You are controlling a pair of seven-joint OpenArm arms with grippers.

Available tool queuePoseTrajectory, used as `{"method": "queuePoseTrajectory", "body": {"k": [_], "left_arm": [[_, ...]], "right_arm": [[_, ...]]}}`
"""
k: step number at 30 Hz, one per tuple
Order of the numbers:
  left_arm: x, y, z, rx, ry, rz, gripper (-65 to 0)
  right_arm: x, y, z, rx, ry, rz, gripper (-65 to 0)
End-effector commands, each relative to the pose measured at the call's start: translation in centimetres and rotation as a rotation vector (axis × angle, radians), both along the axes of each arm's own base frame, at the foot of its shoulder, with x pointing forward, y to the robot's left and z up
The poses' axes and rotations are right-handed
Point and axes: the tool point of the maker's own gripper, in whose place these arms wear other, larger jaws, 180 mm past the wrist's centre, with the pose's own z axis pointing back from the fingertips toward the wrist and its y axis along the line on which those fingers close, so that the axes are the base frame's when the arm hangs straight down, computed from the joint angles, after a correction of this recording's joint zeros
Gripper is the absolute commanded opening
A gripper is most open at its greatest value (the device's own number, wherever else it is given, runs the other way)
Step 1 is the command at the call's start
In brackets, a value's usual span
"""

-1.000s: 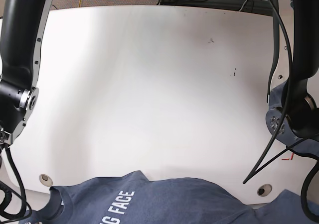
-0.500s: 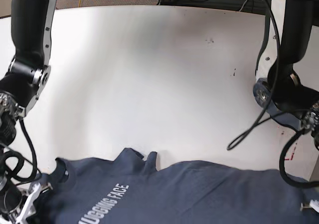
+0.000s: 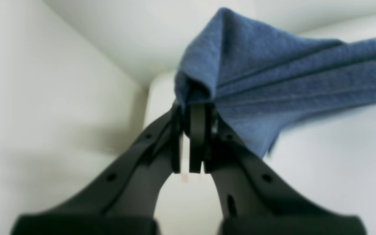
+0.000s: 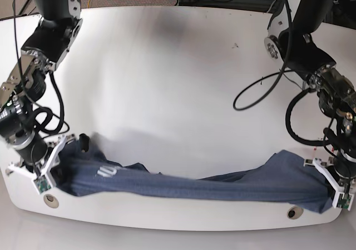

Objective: Layout the t-shirt on the table in an organized manner, then fold the t-shirt properly
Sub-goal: 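Lower the shirt and lay it flat with both grippers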

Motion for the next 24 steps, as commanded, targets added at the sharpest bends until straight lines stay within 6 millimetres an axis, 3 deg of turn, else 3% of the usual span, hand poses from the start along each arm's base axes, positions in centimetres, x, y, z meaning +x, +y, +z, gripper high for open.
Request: {"method": "queuePoseTrajectory", "body": {"k": [1, 6, 12, 17, 24], "left_arm": [[-1.3, 0.2, -1.0, -0.012, -0.007, -0.005, -64.4], [-4.2, 1.5, -6.0, -0.093, 0.085, 0.015, -64.4], [-9.3, 3.2, -11.9, -0.133, 0.239, 0.038, -64.4], [-13.7, 4.1, -15.8, -0.162, 0.357, 0.053, -64.4], [-18.2, 4.5, -18.8, -0.167, 0.456, 0.045, -64.4]], "right_arm": [[-1.5, -0.8, -1.7, 0.004, 0.03, -0.039, -65.0], [-4.8, -1.2, -6.9, 0.071, 0.152, -0.088, -65.0], [-9.1, -0.5, -12.4, 0.127, 0.28, -0.104, -65.0], [-12.4, 0.0, -15.4, 0.145, 0.359, -0.094, -65.0], [-16.1, 1.0, -18.3, 0.18, 0.449, -0.094, -65.0]]}}
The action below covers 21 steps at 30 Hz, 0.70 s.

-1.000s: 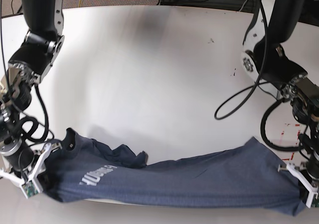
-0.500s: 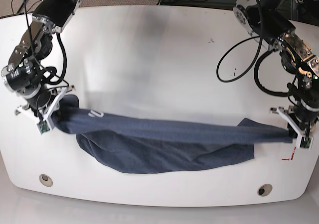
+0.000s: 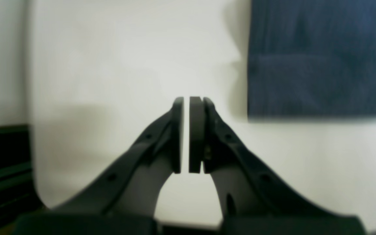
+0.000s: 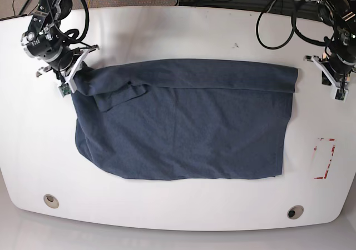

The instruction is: Layout the t-shirt on the table in an organized manner, then fold the t-shirt properly

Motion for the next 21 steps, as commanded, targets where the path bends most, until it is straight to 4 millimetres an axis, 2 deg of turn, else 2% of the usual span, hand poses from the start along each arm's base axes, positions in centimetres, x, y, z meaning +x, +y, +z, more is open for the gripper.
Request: {"method": "queuePoseTrajectory", "body": {"k": [1, 5, 9, 16, 18, 21], "left_arm": [[-0.2, 0.2, 0.8, 0.013, -0.035, -0.025, -64.4], [-1.5, 0.2, 0.0, 0.016, -0.011, -0.036, -64.4], [-1.3, 0.1, 0.1, 0.014, -0.016, -0.041, -64.3], [1.1, -0.2, 1.4, 0.004, -0.086, -0.041, -63.6], [2.0, -0.7, 1.5, -0.006, -0.098, -0.059, -60.7], [3.6, -1.7, 1.9, -0.014, -0.123, -0.09, -52.8]], "right_arm": [[-0.1, 0.2, 0.5, 0.007, -0.027, 0.009, -65.0], [-1.3, 0.3, -0.2, 0.013, 0.002, 0.008, -65.0], [-1.4, 0.4, -0.2, 0.018, -0.002, 0.008, -65.0], [-1.2, 0.4, -0.2, 0.018, -0.006, 0.01, -65.0], [-1.2, 0.4, -0.2, 0.018, -0.006, 0.01, -65.0], [-1.2, 0.4, -0.2, 0.019, -0.004, 0.009, -65.0]]}}
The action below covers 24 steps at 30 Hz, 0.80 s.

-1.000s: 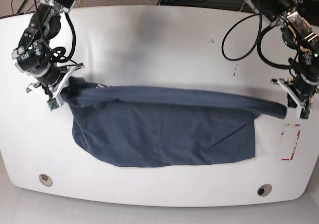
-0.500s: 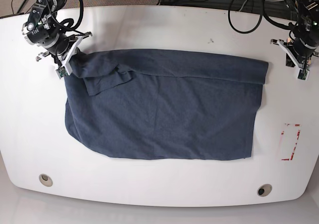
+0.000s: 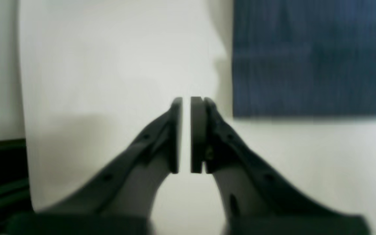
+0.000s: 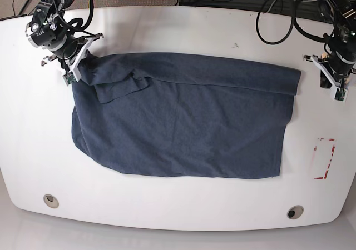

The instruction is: Layout the t-shirt on the table in an organized manner, then fold the t-shirt properly

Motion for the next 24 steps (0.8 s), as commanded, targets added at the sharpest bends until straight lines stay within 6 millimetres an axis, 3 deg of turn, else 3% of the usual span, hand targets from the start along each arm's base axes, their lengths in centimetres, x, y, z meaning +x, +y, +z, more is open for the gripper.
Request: {"method": "queuePoseTrajectory", "body": {"k": [1, 5, 10, 16, 24], "left_arm": [[1.8, -0.6, 1.3, -0.008, -0.062, -0.03, -50.8], [2.6, -0.7, 0.8, -0.038, -0.059, -0.024, -40.0], [3.5, 0.0, -0.9, -0.109, -0.035, 0.036, -31.7], [3.5, 0.3, -3.6, -0.182, 0.027, 0.085, -31.1], [4.2, -1.6, -6.0, -0.228, 0.101, 0.034, -31.1]], "right_arm": [[0.7, -0.1, 1.0, -0.001, -0.042, 0.006, -65.0], [0.7, 0.0, 1.0, 0.0, -0.042, 0.006, -65.0], [0.7, 0.6, 0.8, 0.022, -0.045, -0.003, -65.0], [1.4, 0.6, 1.2, 0.024, -0.063, -0.003, -65.0], [1.9, 0.6, 1.5, 0.025, -0.077, -0.004, -65.0]]}}
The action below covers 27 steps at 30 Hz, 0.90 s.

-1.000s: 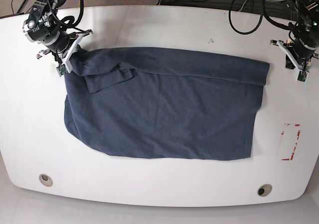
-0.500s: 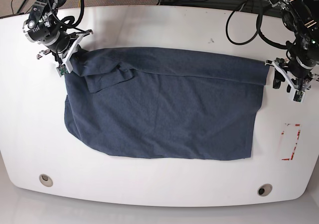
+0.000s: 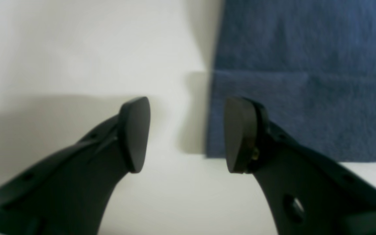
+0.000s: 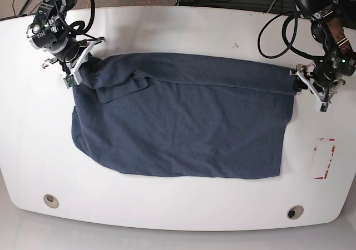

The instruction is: Layout the t-shirt on the table in an organized manner, then fold the t-shirt properly

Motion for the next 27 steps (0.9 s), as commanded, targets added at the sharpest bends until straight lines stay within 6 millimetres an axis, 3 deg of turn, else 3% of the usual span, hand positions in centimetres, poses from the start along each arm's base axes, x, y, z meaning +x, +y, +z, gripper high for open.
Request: {"method": "queuePoseTrajectory", "body": {"k": [1, 9, 18, 22, 26, 27], "left_arm": [[1.1, 0.0, 0.9, -0.003, -0.04, -0.011, -31.1], [0.8, -1.4, -1.2, -0.042, 0.018, -0.037, -31.1], [0.7, -1.5, -1.4, -0.046, 0.023, -0.039, -31.4], [0.7, -1.5, -1.3, -0.044, 0.02, -0.042, -40.8], [0.6, -1.5, -1.2, -0.045, 0.019, -0.043, -60.3], [0.6, -1.5, -1.3, -0.045, 0.021, -0.042, -62.4]], "right_arm": [[1.0, 0.0, 1.2, 0.0, -0.051, 0.009, -65.0], [1.2, 0.0, 1.3, 0.0, -0.056, 0.009, -65.0], [1.2, -0.1, 1.3, -0.001, -0.058, 0.007, -65.0], [1.2, -0.1, 1.3, -0.001, -0.058, 0.007, -65.0], [1.3, -0.1, 1.4, -0.001, -0.059, 0.007, -65.0], [1.3, -0.1, 1.4, -0.001, -0.059, 0.007, -65.0]]}}
